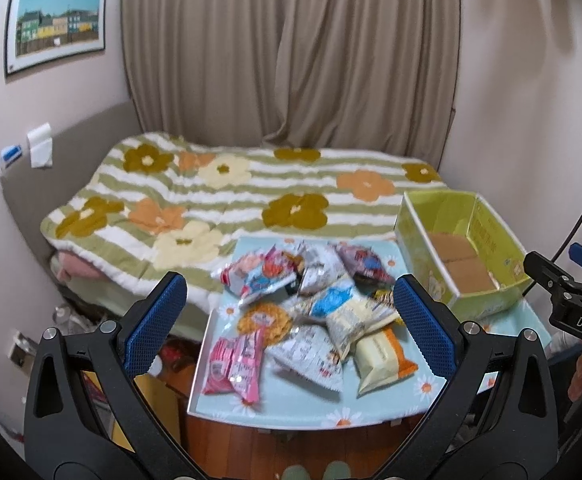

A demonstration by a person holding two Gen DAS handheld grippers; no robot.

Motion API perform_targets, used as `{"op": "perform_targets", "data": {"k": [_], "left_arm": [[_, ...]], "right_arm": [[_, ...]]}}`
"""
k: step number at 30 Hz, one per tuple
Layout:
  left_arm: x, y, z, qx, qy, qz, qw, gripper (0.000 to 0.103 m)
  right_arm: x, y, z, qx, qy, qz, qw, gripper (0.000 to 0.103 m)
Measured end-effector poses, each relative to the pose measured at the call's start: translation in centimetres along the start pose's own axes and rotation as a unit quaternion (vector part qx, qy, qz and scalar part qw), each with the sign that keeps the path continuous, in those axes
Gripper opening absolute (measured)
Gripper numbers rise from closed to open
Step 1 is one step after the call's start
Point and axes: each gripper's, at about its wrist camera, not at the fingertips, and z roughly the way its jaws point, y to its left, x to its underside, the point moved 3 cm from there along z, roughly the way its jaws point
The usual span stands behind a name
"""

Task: Organize snacks
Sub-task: 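Grasp the pink wafer bag with the left tool while the right tool grasps the cream-orange bag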

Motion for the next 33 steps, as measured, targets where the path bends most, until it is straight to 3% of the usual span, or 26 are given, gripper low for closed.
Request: {"op": "perform_targets", "data": {"k": [7, 15, 21, 33], "left_arm": [[3.6, 3.1, 4.2, 0.014, 0.084, -0.028, 0.996, 0.102], [8.3, 6.4, 11.0, 0.027, 0.176, -0.048, 0.9829, 0.102], [11.6, 6.9, 15.0, 0.017, 0.223, 0.002, 0.9746, 0.101], [14.4, 5.7, 20.3, -0.012, 0.242, 0.107, 0.9642, 0.088]], "right_arm": [[3.3, 2.3, 4.9, -0.034, 0.08, -0.013, 0.996, 0.103], [8.2, 4.8, 11.1, -0.054, 0.165, -0.032, 0.984, 0.103], [11.4, 6.0, 15.1, -0.05, 0.211, -0.045, 0.975, 0.103], [14.1, 6.8, 19.1, -0.05, 0.254, -0.049, 0.965, 0.103]]}}
